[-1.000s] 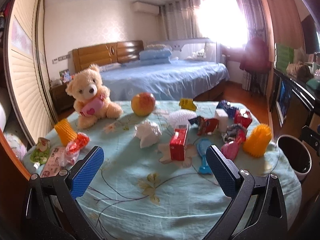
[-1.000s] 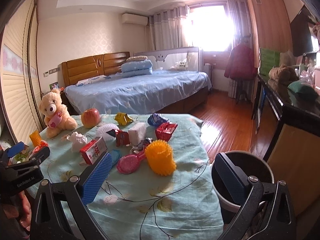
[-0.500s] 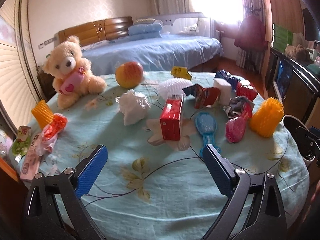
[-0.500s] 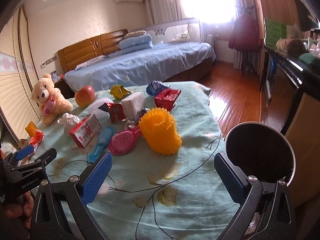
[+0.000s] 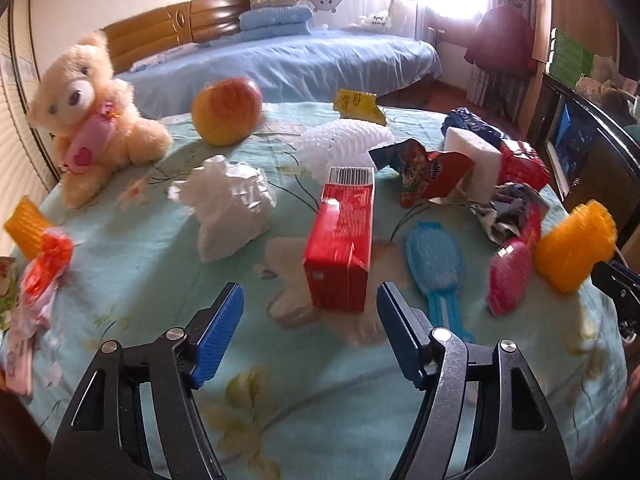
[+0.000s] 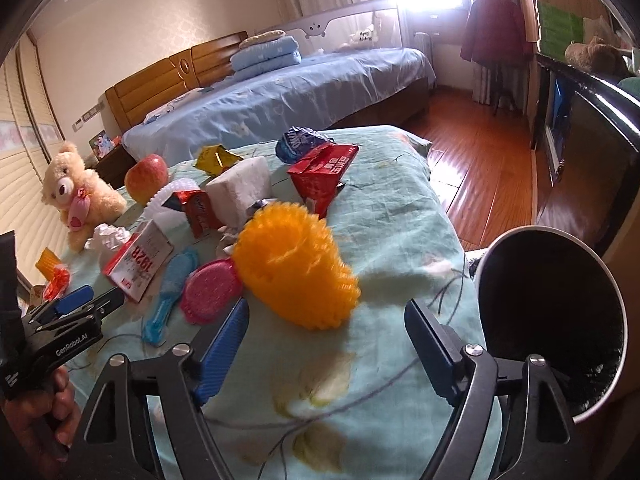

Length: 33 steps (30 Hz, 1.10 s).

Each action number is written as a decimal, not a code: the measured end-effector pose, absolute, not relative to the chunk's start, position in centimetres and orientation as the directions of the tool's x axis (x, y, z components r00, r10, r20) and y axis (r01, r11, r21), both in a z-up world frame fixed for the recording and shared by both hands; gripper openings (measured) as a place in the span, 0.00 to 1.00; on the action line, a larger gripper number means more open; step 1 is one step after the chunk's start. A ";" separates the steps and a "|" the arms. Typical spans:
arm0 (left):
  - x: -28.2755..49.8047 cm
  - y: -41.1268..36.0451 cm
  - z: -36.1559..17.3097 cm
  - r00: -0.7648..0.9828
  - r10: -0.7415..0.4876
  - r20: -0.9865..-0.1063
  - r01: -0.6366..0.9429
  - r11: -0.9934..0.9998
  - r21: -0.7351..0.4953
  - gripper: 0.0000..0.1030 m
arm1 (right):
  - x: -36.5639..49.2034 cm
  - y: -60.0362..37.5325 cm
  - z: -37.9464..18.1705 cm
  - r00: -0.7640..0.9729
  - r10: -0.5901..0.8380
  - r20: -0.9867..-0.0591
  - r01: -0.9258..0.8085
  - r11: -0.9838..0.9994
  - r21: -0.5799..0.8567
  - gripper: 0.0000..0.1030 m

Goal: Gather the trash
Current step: 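Grasp the red juice carton with the left tool while the right tool grasps the orange spiky toy, then carry both items over the bin and open both tools to drop them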

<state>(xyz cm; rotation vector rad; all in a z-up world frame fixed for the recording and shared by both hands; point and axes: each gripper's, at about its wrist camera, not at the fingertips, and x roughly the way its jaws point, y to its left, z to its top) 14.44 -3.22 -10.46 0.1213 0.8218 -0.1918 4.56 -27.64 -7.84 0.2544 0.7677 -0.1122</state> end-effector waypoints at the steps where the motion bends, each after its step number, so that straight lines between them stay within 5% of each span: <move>1: 14.8 -3.3 -10.6 0.661 -0.123 -0.740 0.217 0.976 0.032 0.66 | 4.9 -27.8 -7.9 0.710 -0.009 -0.704 0.194 0.964 0.184 0.79; 6: 16.7 -3.8 -11.2 0.626 -0.162 -0.763 0.235 0.972 -0.014 0.60 | 6.4 -27.9 -8.6 0.692 0.008 -0.722 0.180 0.966 0.183 0.72; 9: 17.0 -4.5 -11.6 0.602 -0.201 -0.773 0.273 0.961 -0.037 0.33 | 6.8 -27.7 -8.9 0.690 0.042 -0.723 0.154 0.967 0.203 0.54; 14: 16.5 -4.8 -11.4 0.608 -0.224 -0.761 0.298 0.954 -0.043 0.29 | 6.8 -27.5 -8.8 0.697 0.076 -0.713 0.135 0.963 0.235 0.30; 33: 6.9 -8.1 -6.9 0.622 -0.392 -0.678 0.479 0.875 -0.066 0.29 | -0.2 -30.4 -6.2 0.747 0.050 -0.663 0.179 0.945 0.273 0.26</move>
